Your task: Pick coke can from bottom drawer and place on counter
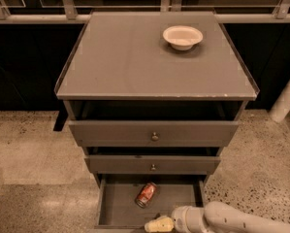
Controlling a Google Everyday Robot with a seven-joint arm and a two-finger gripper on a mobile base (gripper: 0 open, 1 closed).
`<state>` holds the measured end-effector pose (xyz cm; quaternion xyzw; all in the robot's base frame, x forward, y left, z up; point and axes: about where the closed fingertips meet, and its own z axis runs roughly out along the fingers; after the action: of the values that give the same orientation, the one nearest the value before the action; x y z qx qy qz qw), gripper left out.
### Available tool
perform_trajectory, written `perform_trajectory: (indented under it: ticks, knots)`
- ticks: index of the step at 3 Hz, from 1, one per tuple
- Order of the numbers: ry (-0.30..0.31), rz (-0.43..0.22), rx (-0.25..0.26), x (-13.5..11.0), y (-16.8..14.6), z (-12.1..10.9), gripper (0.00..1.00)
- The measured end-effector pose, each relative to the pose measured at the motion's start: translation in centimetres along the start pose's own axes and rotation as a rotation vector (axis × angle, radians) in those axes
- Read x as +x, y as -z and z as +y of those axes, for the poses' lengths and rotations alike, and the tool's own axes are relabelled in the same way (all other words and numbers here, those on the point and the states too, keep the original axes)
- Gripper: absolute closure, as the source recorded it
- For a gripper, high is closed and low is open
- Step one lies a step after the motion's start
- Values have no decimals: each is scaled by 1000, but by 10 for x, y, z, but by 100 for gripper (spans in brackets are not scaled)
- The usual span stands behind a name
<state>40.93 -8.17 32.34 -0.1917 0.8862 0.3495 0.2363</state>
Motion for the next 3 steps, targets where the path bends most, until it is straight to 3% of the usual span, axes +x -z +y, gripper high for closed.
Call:
perform_trajectory:
  ticks: [1,3]
  knots:
    - [30,-12,-37,-17,-30,-12,0]
    - [27,-14,-24,-19,-37,-21,0]
